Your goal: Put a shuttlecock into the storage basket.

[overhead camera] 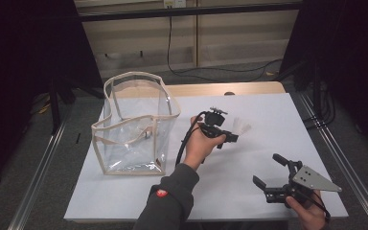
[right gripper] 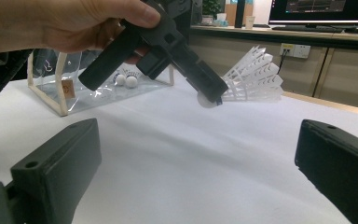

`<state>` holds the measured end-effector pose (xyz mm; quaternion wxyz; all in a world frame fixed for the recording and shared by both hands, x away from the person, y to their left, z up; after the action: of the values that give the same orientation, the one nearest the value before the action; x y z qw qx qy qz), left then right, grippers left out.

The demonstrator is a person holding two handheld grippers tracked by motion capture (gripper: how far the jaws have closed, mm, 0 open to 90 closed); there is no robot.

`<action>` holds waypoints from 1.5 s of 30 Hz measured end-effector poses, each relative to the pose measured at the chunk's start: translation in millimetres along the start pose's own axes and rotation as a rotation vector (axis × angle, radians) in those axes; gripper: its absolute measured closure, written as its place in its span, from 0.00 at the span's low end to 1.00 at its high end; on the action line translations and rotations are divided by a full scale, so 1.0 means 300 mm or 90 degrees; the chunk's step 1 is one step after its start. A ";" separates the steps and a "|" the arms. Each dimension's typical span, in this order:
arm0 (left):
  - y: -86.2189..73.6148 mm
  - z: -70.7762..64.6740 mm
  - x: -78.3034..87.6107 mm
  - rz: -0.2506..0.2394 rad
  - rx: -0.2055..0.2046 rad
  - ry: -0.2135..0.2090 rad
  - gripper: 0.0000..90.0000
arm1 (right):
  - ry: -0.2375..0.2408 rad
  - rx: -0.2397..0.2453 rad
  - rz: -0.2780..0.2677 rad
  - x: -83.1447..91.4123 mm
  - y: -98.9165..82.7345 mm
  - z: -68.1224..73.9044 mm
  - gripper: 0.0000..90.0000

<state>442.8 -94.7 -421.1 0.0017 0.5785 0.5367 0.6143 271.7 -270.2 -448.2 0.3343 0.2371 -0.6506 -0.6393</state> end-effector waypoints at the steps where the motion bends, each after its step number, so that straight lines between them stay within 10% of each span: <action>1: 0.001 0.000 0.006 0.003 -0.002 -0.001 0.73 | 0.000 0.000 0.000 -0.001 0.000 0.000 0.00; 45: 0.032 0.024 0.205 0.031 -0.048 -0.011 0.73 | 0.002 0.003 -0.003 -0.001 0.002 0.002 0.00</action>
<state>433.4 -55.6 -372.9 0.0131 0.5959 0.4990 0.6291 271.6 -269.6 -447.5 0.3333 0.2400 -0.6509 -0.6384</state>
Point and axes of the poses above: each handheld gripper's, and its own axes: x roughly backward along the jaws, y roughly out of its top, z roughly to its left, the point moved 4 cm from there along -x, roughly forward along the jaws, and after that the axes turned 12 degrees about y, right-handed, at the moved point
